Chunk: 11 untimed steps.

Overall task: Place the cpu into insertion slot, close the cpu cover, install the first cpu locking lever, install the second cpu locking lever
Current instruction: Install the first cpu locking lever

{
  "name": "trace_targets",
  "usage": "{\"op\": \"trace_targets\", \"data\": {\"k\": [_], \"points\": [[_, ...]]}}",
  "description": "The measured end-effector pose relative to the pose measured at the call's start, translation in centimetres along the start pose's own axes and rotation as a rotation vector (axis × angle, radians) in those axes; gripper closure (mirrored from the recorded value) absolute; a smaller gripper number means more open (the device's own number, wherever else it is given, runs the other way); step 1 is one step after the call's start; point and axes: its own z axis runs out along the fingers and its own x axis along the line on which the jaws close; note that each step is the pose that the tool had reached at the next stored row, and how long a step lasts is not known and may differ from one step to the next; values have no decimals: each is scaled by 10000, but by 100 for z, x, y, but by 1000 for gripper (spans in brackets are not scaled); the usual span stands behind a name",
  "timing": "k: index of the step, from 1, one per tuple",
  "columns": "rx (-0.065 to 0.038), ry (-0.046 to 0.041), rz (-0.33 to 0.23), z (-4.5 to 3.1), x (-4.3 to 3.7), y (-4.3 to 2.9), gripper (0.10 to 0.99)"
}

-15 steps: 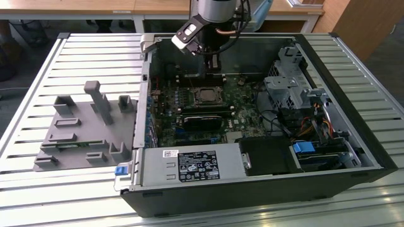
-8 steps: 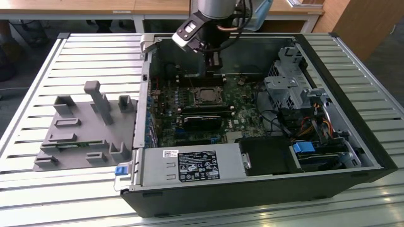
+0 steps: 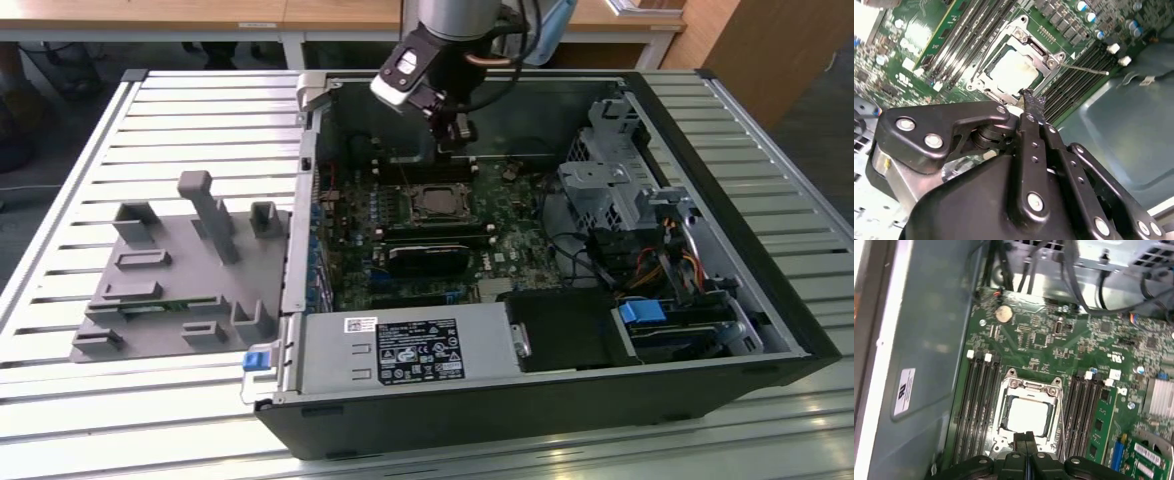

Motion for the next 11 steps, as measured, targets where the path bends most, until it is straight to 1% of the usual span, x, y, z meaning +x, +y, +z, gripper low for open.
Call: {"op": "trace_targets", "data": {"k": [7,11], "points": [[35,5,-1263,0,0,0,976],[52,8,-1890,0,0,0,976]]}}
